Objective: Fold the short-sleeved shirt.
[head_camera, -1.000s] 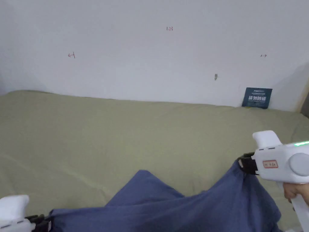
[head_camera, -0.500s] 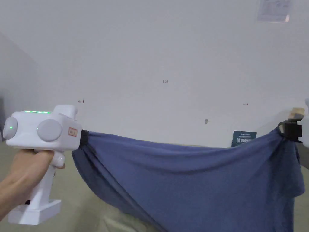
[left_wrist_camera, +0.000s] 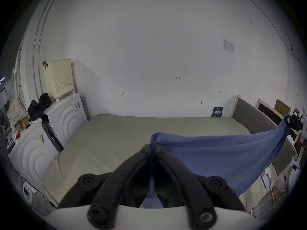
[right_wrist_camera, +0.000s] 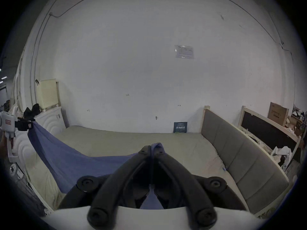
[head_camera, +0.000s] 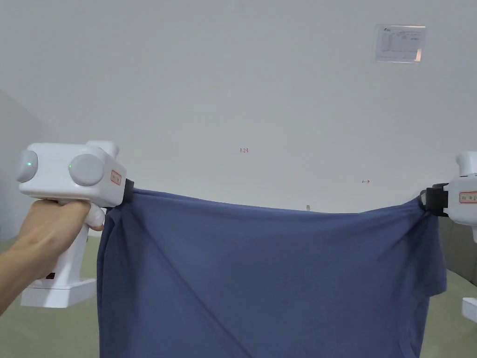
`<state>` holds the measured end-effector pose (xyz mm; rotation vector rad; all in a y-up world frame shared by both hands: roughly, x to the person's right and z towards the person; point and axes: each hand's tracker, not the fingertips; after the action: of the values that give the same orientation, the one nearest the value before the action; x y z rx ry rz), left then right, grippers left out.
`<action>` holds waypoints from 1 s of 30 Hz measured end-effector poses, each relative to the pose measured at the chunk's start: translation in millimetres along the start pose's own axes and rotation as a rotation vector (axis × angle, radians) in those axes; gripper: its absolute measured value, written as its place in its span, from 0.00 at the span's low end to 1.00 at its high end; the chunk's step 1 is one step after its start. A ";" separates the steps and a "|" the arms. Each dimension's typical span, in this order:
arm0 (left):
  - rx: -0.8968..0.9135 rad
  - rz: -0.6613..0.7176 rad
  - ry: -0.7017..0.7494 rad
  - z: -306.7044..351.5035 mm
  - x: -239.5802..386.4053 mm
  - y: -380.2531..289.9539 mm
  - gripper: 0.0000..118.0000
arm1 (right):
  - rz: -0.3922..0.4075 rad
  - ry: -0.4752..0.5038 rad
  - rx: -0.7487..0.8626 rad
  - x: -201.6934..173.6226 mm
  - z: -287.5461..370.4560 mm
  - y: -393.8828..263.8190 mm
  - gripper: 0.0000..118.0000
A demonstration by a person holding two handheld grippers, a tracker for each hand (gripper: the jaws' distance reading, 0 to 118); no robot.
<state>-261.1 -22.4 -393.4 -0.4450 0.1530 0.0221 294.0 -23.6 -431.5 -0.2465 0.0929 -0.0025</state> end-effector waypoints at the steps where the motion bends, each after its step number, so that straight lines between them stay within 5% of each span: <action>1: 0.000 0.003 0.003 -2.3 -0.3 1.0 0.00 | 0.007 0.000 -0.002 -1.3 -4.2 3.1 0.03; 30: 0.053 -0.048 0.128 -185.9 41.4 114.7 0.00 | 0.128 -0.082 0.018 -19.2 -209.0 122.3 0.03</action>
<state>-253.0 0.6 -614.5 -0.3968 0.2683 -0.0574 254.5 44.3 -661.3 -0.2219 0.0265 0.1340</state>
